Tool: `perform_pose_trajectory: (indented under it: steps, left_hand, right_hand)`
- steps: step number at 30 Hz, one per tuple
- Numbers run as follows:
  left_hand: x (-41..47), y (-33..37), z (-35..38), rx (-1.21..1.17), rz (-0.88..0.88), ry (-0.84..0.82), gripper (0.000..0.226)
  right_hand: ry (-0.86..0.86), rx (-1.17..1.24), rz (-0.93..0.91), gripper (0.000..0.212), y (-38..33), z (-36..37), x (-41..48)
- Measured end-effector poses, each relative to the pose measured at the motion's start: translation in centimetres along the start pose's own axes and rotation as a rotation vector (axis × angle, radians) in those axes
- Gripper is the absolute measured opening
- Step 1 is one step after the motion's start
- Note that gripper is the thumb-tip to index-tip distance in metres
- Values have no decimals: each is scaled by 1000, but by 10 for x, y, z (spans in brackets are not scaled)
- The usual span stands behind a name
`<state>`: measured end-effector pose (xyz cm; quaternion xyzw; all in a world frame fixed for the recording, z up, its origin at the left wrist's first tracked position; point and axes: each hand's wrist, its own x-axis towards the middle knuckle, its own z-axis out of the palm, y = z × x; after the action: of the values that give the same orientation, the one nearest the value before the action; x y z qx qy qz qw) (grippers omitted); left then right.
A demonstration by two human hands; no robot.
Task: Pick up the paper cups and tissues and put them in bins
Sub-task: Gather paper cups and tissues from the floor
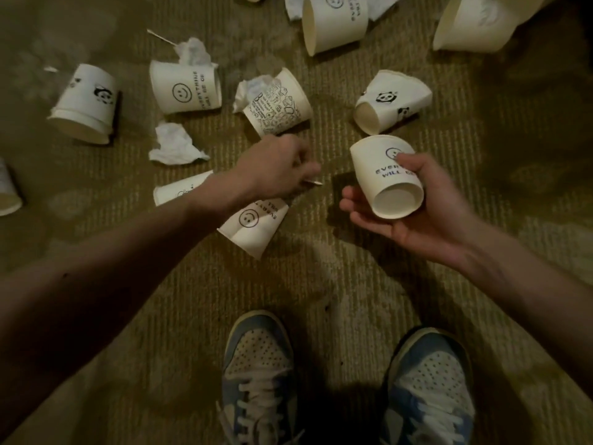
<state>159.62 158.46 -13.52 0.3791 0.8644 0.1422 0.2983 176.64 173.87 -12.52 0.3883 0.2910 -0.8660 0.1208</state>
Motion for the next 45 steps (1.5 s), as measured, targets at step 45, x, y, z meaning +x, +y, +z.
perform_pose_trajectory:
  steps: [45]
  left_hand:
    - [-35, -178, -42, 24, -373, 167, 28]
  right_hand:
    - [-65, -151, -71, 41, -5, 72, 44]
